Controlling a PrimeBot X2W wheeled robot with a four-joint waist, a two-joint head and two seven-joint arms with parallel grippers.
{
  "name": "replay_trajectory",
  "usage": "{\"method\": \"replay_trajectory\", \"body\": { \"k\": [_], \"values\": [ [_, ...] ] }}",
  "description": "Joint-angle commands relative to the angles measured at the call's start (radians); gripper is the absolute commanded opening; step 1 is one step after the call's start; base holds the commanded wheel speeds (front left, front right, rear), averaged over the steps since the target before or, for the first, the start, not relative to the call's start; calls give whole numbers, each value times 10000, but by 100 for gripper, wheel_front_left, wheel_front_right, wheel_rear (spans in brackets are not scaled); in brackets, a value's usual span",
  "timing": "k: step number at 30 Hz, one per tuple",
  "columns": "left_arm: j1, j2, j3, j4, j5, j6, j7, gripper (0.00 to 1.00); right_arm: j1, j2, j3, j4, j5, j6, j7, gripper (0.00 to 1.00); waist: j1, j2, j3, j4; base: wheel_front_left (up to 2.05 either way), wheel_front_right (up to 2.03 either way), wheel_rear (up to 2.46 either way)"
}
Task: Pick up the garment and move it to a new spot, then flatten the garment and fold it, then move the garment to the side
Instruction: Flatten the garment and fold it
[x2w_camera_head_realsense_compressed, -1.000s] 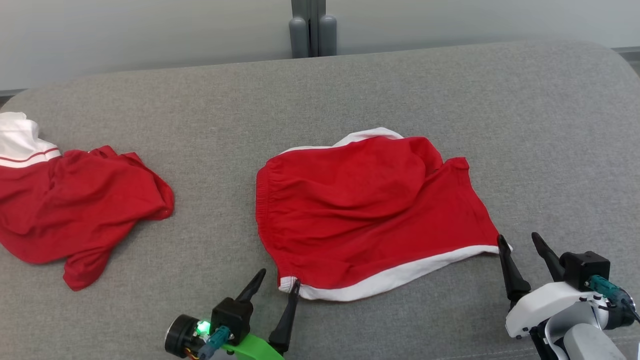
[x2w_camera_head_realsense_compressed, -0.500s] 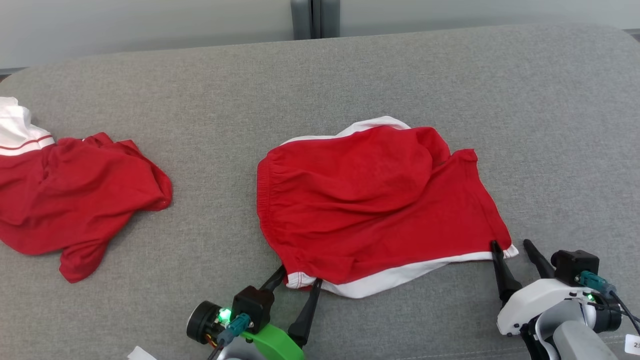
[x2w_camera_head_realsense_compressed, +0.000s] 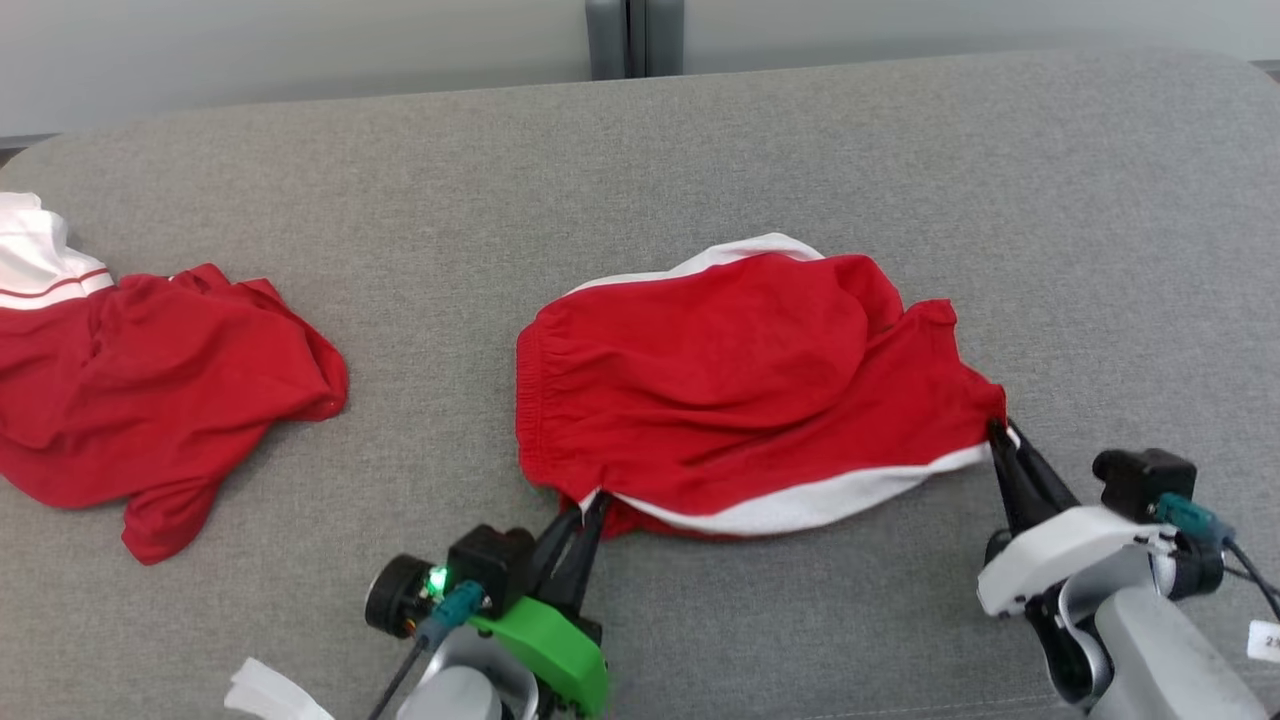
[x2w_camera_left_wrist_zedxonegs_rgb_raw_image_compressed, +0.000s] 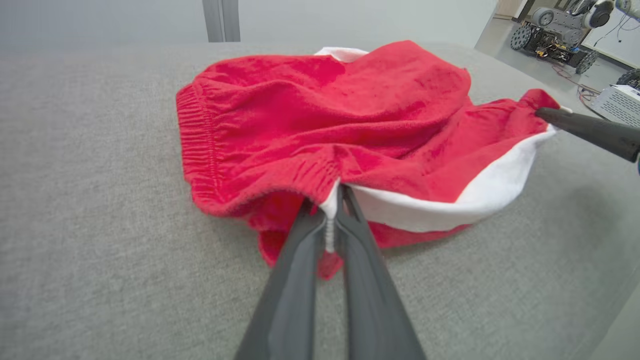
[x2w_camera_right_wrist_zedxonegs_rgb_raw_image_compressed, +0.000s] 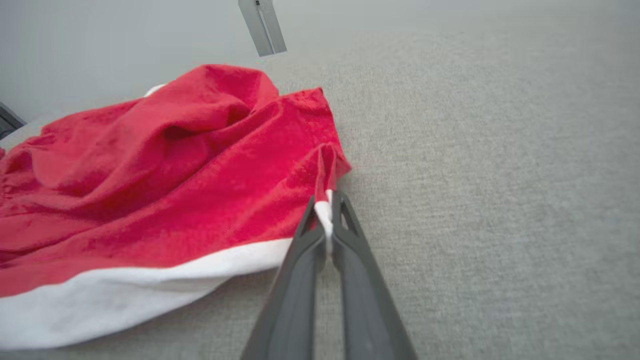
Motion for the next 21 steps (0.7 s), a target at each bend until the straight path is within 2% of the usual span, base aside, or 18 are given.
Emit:
{"method": "replay_trajectory", "body": {
  "k": [1, 5, 9, 13, 16, 21],
  "values": [
    [-338, 78, 155, -180, 46, -7, -5, 0, -280, -103, 72, -266, -52, -11, -4, 0, 0, 0, -9, -14, 0, 0, 0],
    [-1226, 264, 446, -447, -107, -111, -5, 0, -1096, -388, 355, -761, -99, -11, -4, 0, 0, 0, 103, -38, 0, 0, 0],
    [-2900, 502, 440, -282, -387, -217, 208, 0, -2638, -712, 759, -577, 61, -11, -4, 0, 0, 0, 457, -20, 0, 0, 0],
    [-5236, 854, 566, 156, -1064, -249, 692, 0, -4922, -574, 881, 44, 1254, -12, 473, 0, 0, 0, 1127, -121, 0, 0, 0],
    [-7232, 1110, 435, 520, -1563, -255, 979, 0, -6954, -919, 1294, 575, 1452, -12, 835, 0, 0, 0, 1743, -137, 0, 0, 0],
    [-10106, 1374, 457, 1377, -2317, -250, 1254, 0, -9936, -854, 1470, 1478, 1857, -11, 1066, 0, 0, 0, 2747, -200, 0, 0, 0]
  ]
}}
